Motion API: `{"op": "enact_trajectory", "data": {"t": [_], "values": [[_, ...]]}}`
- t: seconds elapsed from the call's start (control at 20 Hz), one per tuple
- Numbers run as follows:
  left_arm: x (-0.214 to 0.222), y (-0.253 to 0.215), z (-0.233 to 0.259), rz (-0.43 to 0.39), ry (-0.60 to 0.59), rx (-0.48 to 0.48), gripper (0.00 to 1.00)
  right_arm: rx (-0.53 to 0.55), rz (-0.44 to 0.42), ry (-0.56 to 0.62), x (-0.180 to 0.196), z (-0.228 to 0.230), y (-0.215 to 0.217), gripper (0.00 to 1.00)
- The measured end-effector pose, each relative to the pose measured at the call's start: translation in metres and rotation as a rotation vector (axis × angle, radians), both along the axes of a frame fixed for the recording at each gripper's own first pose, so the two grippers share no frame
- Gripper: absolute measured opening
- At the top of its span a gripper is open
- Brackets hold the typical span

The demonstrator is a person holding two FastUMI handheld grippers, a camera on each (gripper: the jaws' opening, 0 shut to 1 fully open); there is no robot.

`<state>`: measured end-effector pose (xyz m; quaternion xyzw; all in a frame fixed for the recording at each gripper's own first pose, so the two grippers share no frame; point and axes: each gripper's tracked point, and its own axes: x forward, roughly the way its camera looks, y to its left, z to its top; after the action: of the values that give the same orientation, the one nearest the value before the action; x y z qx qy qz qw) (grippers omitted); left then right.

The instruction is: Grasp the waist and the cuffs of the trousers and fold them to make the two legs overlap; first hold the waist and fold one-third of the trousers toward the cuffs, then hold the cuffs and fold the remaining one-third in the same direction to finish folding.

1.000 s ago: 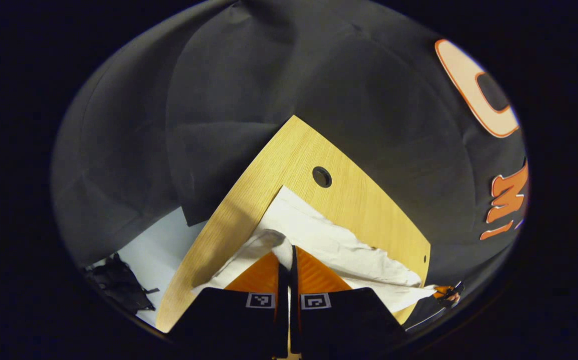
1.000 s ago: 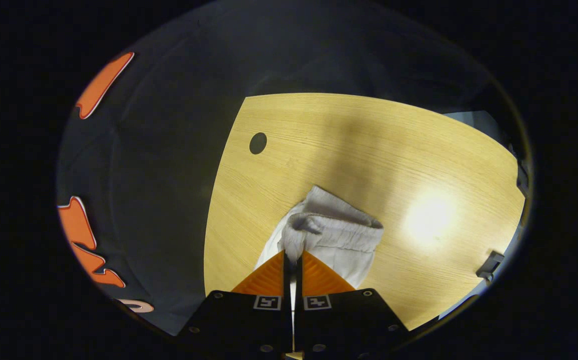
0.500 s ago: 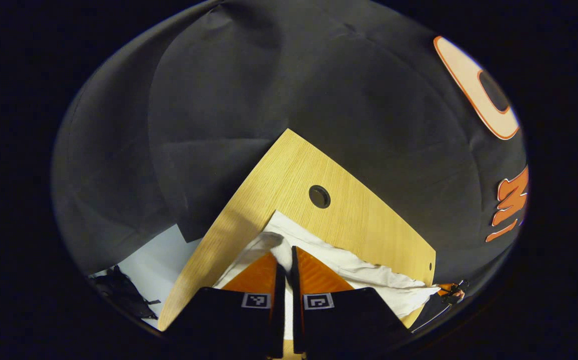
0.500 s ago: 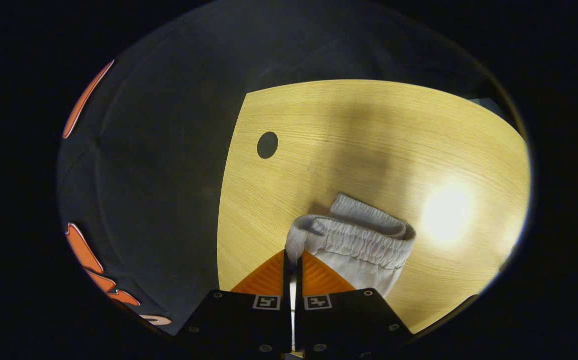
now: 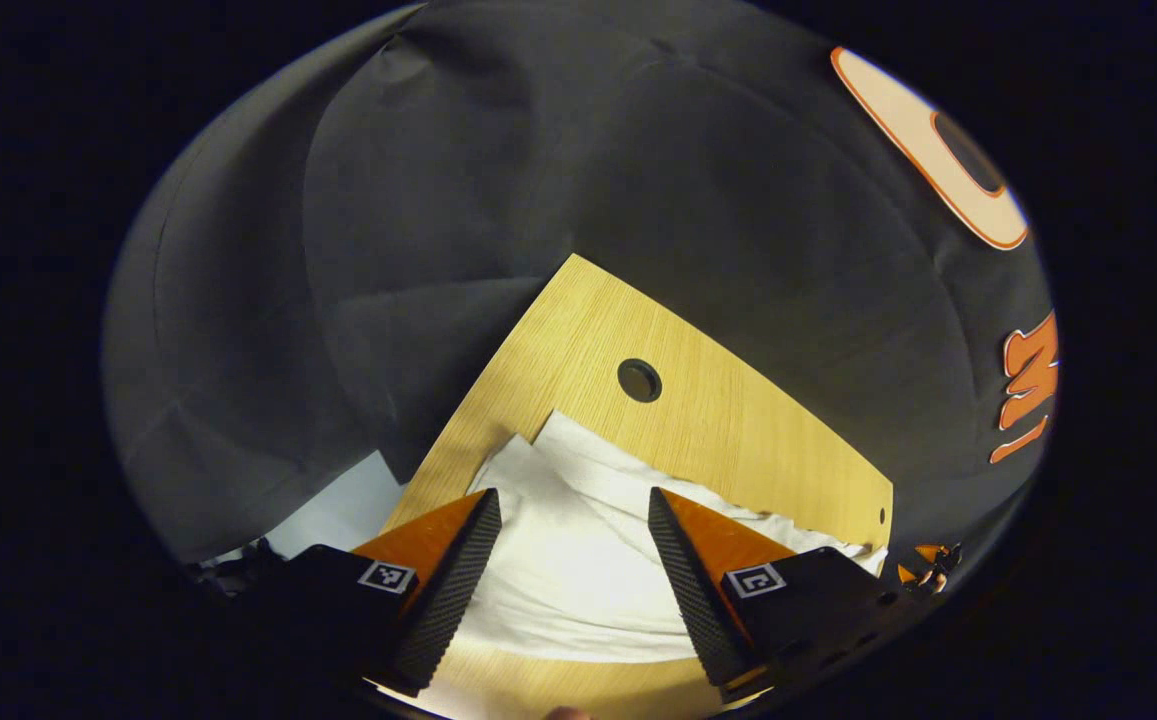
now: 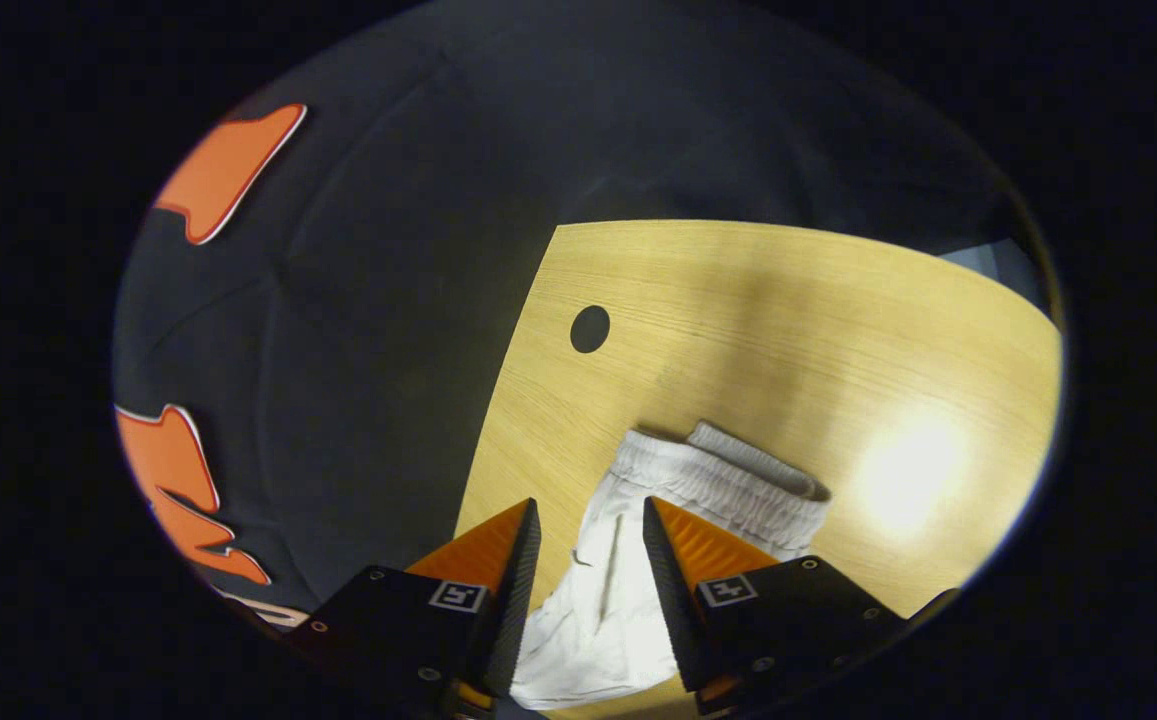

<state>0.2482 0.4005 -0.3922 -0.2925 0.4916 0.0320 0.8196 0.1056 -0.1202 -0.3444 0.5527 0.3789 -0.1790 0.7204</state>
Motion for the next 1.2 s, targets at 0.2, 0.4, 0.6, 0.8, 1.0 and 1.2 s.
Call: {"op": "enact_trajectory", "data": {"t": [0.2, 0.4, 0.6, 0.8, 1.0, 1.2], "values": [[-0.015, -0.034, 0.026, -0.085, 0.007, -0.023, 0.98, -0.086, 0.083, 0.058, -0.042, 0.0, 0.012, 0.79], [-0.035, -0.055, 0.035, -0.136, 0.039, 0.05, 0.98, -0.13, 0.107, 0.114, -0.075, -0.013, 0.019, 0.86], [-0.06, -0.066, 0.045, -0.176, 0.063, 0.102, 0.99, -0.133, 0.118, 0.136, -0.096, -0.024, 0.032, 0.86], [-0.064, -0.064, 0.061, -0.205, 0.003, 0.228, 0.98, -0.149, 0.12, 0.166, -0.103, -0.038, 0.034, 0.86], [-0.068, -0.081, 0.057, -0.22, -0.018, 0.34, 0.98, -0.124, 0.121, 0.191, -0.094, -0.051, 0.029, 0.86], [-0.074, -0.095, 0.049, -0.25, -0.008, 0.363, 0.99, -0.127, 0.117, 0.219, -0.083, -0.073, 0.017, 0.86]]}}
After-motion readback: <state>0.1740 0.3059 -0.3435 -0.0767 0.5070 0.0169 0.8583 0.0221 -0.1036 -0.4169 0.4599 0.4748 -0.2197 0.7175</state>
